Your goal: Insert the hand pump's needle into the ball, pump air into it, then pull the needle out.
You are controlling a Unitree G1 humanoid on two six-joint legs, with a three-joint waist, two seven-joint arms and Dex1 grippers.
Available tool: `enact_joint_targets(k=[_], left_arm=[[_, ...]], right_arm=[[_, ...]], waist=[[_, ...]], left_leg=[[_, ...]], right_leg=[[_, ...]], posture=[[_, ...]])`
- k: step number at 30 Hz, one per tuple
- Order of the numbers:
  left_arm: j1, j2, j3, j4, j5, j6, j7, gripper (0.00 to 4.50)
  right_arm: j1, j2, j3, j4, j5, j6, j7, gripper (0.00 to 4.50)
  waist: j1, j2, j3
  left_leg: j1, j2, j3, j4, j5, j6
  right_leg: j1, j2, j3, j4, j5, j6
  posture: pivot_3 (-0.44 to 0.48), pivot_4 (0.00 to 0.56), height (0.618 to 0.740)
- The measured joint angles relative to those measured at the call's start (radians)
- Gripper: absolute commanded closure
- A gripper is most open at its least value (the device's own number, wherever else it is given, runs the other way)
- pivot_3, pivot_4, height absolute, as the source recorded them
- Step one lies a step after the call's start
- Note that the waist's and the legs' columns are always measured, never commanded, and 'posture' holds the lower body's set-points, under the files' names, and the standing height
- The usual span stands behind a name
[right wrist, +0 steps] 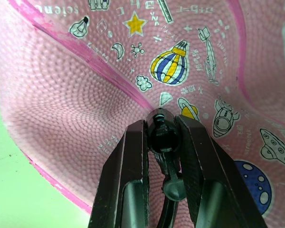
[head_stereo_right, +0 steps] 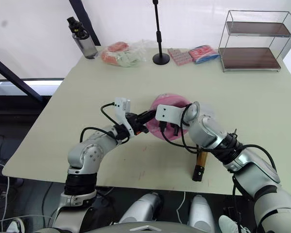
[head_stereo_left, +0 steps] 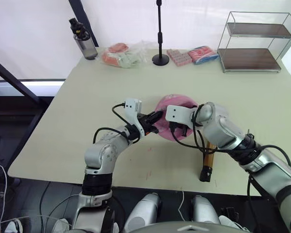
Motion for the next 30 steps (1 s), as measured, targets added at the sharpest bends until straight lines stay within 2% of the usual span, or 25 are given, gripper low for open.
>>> enact_joint_targets(k=[2,4,5,8,11,19,24,25,27,30], left_arm=[[-0.001,0.0,0.0,0.002,0.0,-0.001,0.0,4.5],[-0.002,0.001,-0.001,0.004,0.0,-0.003,-0.001,4.5],[-0.003,0.002,0.0,0.004,0.0,-0.006,-0.001,4.5],[-0.008,0.011,-0.001,0.005,-0.001,-0.008,-0.003,4.5],[-0.008,0.013,-0.002,0.005,-0.001,-0.011,-0.003,4.5],[-0.012,0.019,-0.007,0.006,-0.001,-0.021,-0.013,4.5],[-0.016,0.024,-0.007,0.006,-0.001,-0.024,-0.019,4.5],[-0.018,0.028,-0.004,0.008,-0.001,-0.025,-0.019,4.5],[-0.02,0.033,-0.003,0.009,-0.001,-0.026,-0.021,4.5],[-0.024,0.041,-0.01,0.01,0.001,-0.028,-0.029,4.5]], right_arm=[[0.003,0.0,-0.003,-0.003,0.003,0.003,-0.006,4.15],[0.013,0.0,-0.015,-0.011,0.009,0.009,-0.015,3.13],[0.018,-0.004,-0.017,-0.007,0.009,0.019,-0.018,2.8],[0.033,-0.02,-0.043,-0.021,0.024,0.019,-0.025,1.32],[0.038,-0.032,-0.051,-0.038,0.039,0.018,-0.026,0.07],[0.097,-0.056,-0.153,-0.092,0.13,-0.002,-0.05,0.07],[0.179,-0.03,-0.311,-0.134,0.232,-0.001,-0.088,0.07],[0.22,-0.049,-0.37,-0.164,0.276,-0.003,-0.09,0.07],[0.239,-0.062,-0.398,-0.18,0.293,-0.009,-0.094,0.07],[0.346,-0.056,-0.511,-0.252,0.346,-0.085,-0.145,0.07]], waist=[[0.0,0.0,0.0],[0.001,-0.001,0.001],[0.001,-0.001,0.001],[-0.002,-0.002,0.004],[-0.002,-0.003,0.005],[-0.001,-0.006,0.01],[0.003,-0.008,0.014],[0.003,-0.009,0.015],[0.0,-0.009,0.016],[0.001,-0.009,0.017]], left_leg=[[0.0,0.0,0.0,0.0,0.0,0.0],[0.0,0.0,0.0,0.0,0.0,0.0],[0.0,0.0,0.0,0.0,0.0,0.0],[0.0,0.0,0.0,0.0,0.0,0.0],[0.0,0.0,0.0,0.0,0.0,0.0],[-0.001,0.0,-0.001,0.001,0.003,0.002],[-0.004,0.0,-0.001,0.001,0.003,0.003],[-0.005,0.0,-0.001,0.001,0.003,0.003],[-0.005,0.0,0.0,0.001,0.003,0.003],[-0.007,0.0,0.0,0.001,0.003,0.003]], right_leg=[[0.0,0.0,0.0,0.0,0.0,0.0],[0.0,0.0,0.0,0.0,0.0,0.0],[0.0,0.0,0.0,0.0,0.0,0.0],[0.0,0.0,0.0,0.0,0.0,0.0],[0.0,0.0,0.0,0.001,0.0,0.0],[-0.001,0.0,-0.001,0.001,0.0,0.0],[-0.003,0.0,-0.001,0.001,0.0,0.0],[-0.004,0.0,-0.001,0.001,0.0,0.0],[-0.004,0.0,0.0,0.001,0.0,0.0],[-0.006,0.0,0.0,0.002,0.0,0.0]], posture=[[0.0,0.15,0.736],[0.0,0.15,0.736],[0.0,0.15,0.736],[0.0,0.15,0.736],[0.0,0.15,0.736],[0.0,0.15,0.736],[0.0,0.15,0.736],[0.0,0.15,0.736],[0.0,0.15,0.736],[0.0,0.15,0.736]])
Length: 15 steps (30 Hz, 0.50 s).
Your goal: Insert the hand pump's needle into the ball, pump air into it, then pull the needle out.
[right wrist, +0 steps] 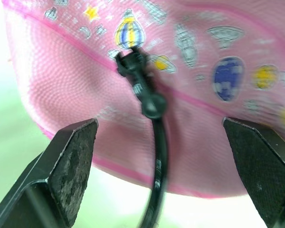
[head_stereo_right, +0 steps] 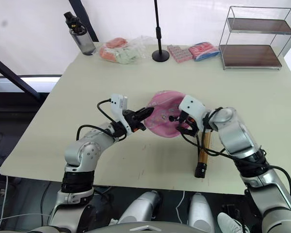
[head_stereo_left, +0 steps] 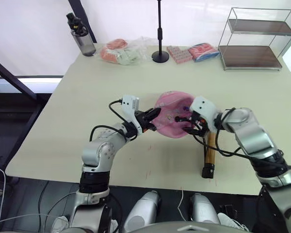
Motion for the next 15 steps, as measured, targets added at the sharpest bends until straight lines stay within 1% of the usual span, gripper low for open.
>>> enact_joint_targets(k=[2,4,8,14,15], left_arm=[[-0.001,0.003,-0.002,0.001,0.002,-0.001,-0.004,4.5],[-0.006,0.005,-0.009,0.003,0.007,-0.005,-0.008,4.5],[-0.012,0.011,-0.015,0.01,0.017,-0.013,-0.011,4.5],[-0.024,0.016,-0.03,0.019,0.025,-0.018,-0.014,4.5],[-0.03,0.019,-0.036,0.02,0.031,-0.02,-0.018,4.5]], right_arm=[[0.043,-0.008,-0.052,-0.029,0.036,-0.024,-0.002,0.07],[0.12,-0.009,-0.137,-0.082,0.101,-0.072,-0.01,0.07],[0.224,-0.018,-0.211,-0.118,0.186,-0.118,-0.008,0.07],[0.302,-0.024,-0.289,-0.122,0.28,-0.168,0.006,0.07],[0.372,-0.042,-0.348,-0.124,0.338,-0.225,0.046,0.07]], waist=[[-0.001,0.0,0.0],[0.0,0.0,0.0],[-0.002,0.0,0.0],[0.001,0.0,0.0],[0.0,0.0,0.0]], left_leg=[[-0.001,0.0,0.001,0.001,0.0,0.0],[-0.002,0.0,0.0,0.002,0.0,0.0],[-0.002,0.0,0.0,0.004,0.0,0.0],[-0.003,0.0,-0.001,0.006,0.0,0.0],[-0.004,0.0,-0.001,0.008,0.0,0.0]], right_leg=[[0.0,0.0,0.0,0.0,0.0,0.0],[-0.001,0.0,0.0,0.0,0.0,0.0],[-0.001,0.0,0.0,0.002,0.0,0.0],[0.0,0.0,-0.002,0.002,0.0,0.0],[0.0,0.0,-0.002,0.002,0.0,0.0]], posture=[[0.0,0.15,0.736],[0.0,0.15,0.736],[0.0,0.15,0.736],[0.0,0.15,0.736],[0.0,0.15,0.736]])
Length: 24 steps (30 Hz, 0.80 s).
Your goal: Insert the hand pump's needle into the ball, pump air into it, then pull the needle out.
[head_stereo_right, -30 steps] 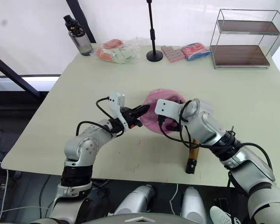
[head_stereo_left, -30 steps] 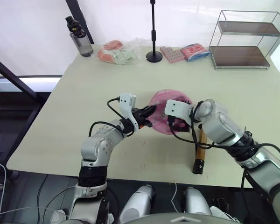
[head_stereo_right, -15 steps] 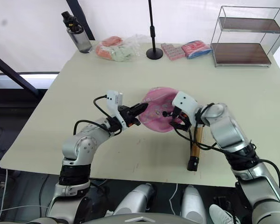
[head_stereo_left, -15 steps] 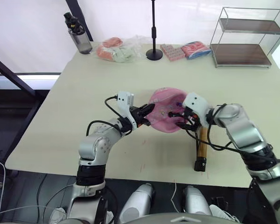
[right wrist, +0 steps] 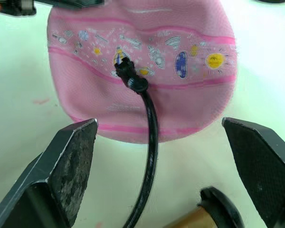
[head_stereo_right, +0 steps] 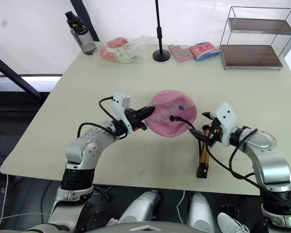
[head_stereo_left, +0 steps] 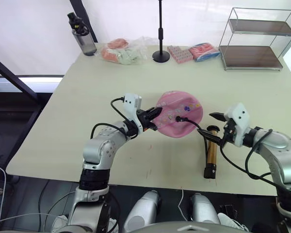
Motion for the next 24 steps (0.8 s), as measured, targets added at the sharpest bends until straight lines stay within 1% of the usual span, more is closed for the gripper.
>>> enact_joint_targets(k=[1,7,10,11,12,13,18,24], left_arm=[[-0.001,0.002,-0.001,0.0,0.002,-0.002,-0.001,4.5],[-0.005,0.003,-0.014,-0.001,0.01,-0.005,-0.001,4.5],[-0.007,0.001,-0.017,-0.002,0.012,-0.004,0.003,4.5],[-0.013,0.001,-0.024,-0.003,0.022,-0.002,0.007,4.5],[-0.014,0.001,-0.025,-0.004,0.023,-0.002,0.007,4.5],[-0.017,0.004,-0.03,-0.006,0.029,-0.002,0.008,4.5],[-0.032,0.006,-0.038,-0.006,0.043,0.003,0.008,4.5],[-0.044,0.006,-0.052,-0.006,0.058,0.006,0.01,4.5]], right_arm=[[0.029,-0.012,-0.015,0.0,0.016,-0.02,0.02,0.03],[0.1,-0.052,-0.075,0.012,0.074,-0.075,0.084,0.03],[0.13,-0.057,-0.139,0.045,0.124,-0.122,0.135,0.03],[0.152,-0.057,-0.211,0.067,0.214,-0.167,0.204,0.03],[0.155,-0.058,-0.222,0.073,0.224,-0.177,0.212,0.03],[0.176,-0.074,-0.266,0.117,0.239,-0.249,0.25,0.03],[0.218,-0.09,-0.275,0.167,0.237,-0.343,0.275,0.03],[0.251,-0.09,-0.274,0.182,0.241,-0.412,0.274,0.03]], waist=[[0.001,0.0,0.0],[0.003,0.0,0.0],[0.002,0.0,0.0],[0.003,0.0,0.0],[0.004,0.0,0.0],[0.004,0.0,0.0],[0.008,0.0,0.0],[0.01,0.0,0.0]], left_leg=[[0.0,0.0,0.0,0.001,0.0,0.0],[-0.001,0.0,0.0,0.002,0.0,0.0],[-0.001,0.0,0.0,0.003,0.0,0.0],[-0.001,0.0,0.0,0.003,0.0,0.0],[-0.001,0.0,0.0,0.004,0.0,0.0],[-0.001,0.0,0.0,0.004,0.0,0.0],[-0.001,0.0,0.0,0.005,0.0,0.0],[-0.001,0.0,0.001,0.005,0.0,0.0]], right_leg=[[0.0,0.0,0.0,0.0,0.0,0.0],[0.0,0.0,-0.001,0.0,0.0,0.0],[0.0,0.0,-0.001,0.001,0.0,0.0],[0.0,0.0,-0.001,0.002,0.0,0.0],[0.001,0.0,-0.001,0.002,0.0,0.0],[0.001,0.0,-0.001,0.002,0.0,0.0],[0.0,0.0,0.0,0.003,0.0,0.0],[0.0,0.0,0.0,0.004,0.0,0.0]], posture=[[0.0,0.15,0.736],[0.0,0.15,0.736],[0.0,0.15,0.736],[0.0,0.15,0.736],[0.0,0.15,0.736],[0.0,0.15,0.736],[0.0,0.15,0.736],[0.0,0.15,0.736]])
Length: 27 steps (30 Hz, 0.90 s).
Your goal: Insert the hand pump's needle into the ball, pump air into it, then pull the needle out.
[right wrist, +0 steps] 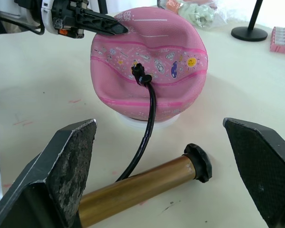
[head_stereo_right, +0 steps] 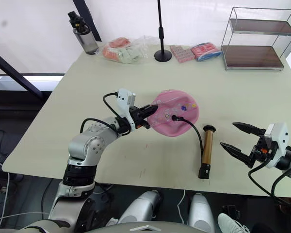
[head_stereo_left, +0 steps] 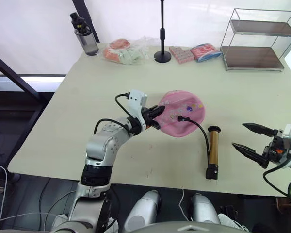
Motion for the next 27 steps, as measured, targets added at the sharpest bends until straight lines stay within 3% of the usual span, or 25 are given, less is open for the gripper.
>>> enact_joint_targets(k=[6,11,27], left_arm=[[-0.022,0.019,-0.035,0.02,0.047,-0.039,-0.028,4.5],[-0.09,0.042,-0.077,0.138,0.108,-0.139,-0.112,4.5],[-0.376,0.017,-0.136,0.758,0.281,-0.662,-0.458,4.5]], right_arm=[[0.034,0.0,0.003,0.006,0.011,-0.025,-0.001,0.03],[0.044,0.0,0.016,-0.003,0.025,-0.028,-0.003,0.03],[0.071,0.0,0.02,-0.034,0.03,-0.049,-0.025,0.03]], waist=[[0.001,0.0,0.0],[0.007,0.0,0.0],[0.015,-0.001,0.0]], left_leg=[[0.001,0.0,0.002,0.001,0.0,0.0],[0.001,0.0,0.004,0.003,0.0,-0.001],[0.001,0.0,0.003,0.005,0.001,-0.001]], right_leg=[[-0.001,0.0,0.002,0.004,0.0,0.0],[-0.002,0.0,0.004,0.008,0.0,-0.001],[-0.002,0.001,0.003,0.01,0.0,-0.001]], posture=[[0.0,0.15,0.736],[0.0,0.15,0.736],[0.0,0.15,0.736]])
